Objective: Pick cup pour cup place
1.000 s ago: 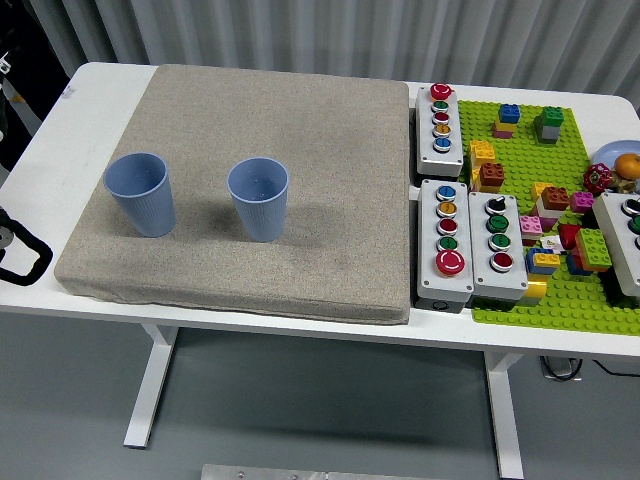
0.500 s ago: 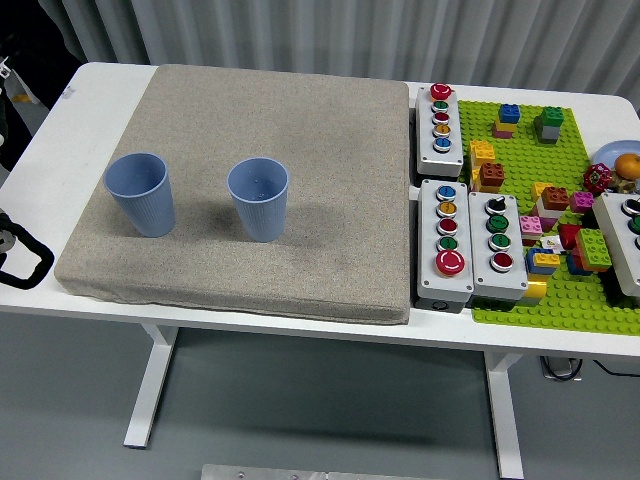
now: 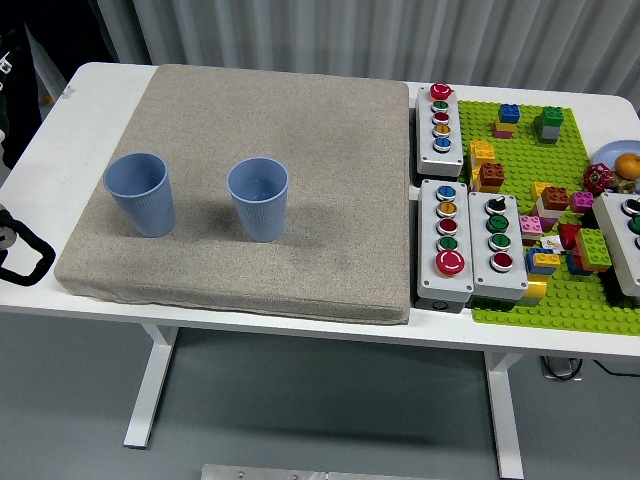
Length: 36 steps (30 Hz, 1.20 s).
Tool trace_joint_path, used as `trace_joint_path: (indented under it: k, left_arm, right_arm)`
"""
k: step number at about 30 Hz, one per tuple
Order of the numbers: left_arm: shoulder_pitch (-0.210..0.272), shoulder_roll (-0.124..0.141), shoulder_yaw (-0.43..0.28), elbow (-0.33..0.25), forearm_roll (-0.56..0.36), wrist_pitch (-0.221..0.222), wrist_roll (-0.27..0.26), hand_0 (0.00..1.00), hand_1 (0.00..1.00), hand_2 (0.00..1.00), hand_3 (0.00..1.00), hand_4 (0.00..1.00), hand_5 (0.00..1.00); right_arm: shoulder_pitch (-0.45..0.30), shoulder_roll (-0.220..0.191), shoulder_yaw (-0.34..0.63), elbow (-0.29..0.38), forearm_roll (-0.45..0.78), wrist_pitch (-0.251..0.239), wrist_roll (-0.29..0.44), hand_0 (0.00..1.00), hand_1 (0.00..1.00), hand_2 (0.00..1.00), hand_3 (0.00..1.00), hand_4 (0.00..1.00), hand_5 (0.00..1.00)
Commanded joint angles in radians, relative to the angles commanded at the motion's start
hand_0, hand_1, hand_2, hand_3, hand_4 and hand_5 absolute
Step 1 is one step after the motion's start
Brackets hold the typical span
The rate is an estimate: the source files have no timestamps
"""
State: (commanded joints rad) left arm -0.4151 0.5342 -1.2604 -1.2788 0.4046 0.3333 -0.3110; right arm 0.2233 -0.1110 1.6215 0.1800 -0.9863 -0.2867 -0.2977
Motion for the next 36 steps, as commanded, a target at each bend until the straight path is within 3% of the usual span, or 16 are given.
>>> trace_joint_path:
  k: [25,30,36]
  left_arm:
    - [0.023,0.006,-0.045,-0.045,0.044,0.013,0.007,0.781,0.775,0.874,0.895,0.793,0.998]
    - [0.088,0.016,-0.103,-0.078,0.066,0.016,0.010,0.781,0.775,0.874,0.895,0.793,0.998]
    - [0.107,0.020,-0.121,-0.084,0.068,0.016,0.009,0.780,0.775,0.874,0.895,0.792,0.998]
  right_arm:
    - [0.013,-0.008,0.004,0.000,-0.027,-0.001,-0.012,0.700,0.624,0.565,0.571,0.002,0.043]
    - [0.017,-0.014,0.019,0.000,-0.083,0.007,-0.023,0.700,0.624,0.565,0.571,0.002,0.043]
    - [0.007,-0.012,0.032,0.000,-0.101,0.005,-0.022,0.700,0.624,0.565,0.571,0.002,0.046]
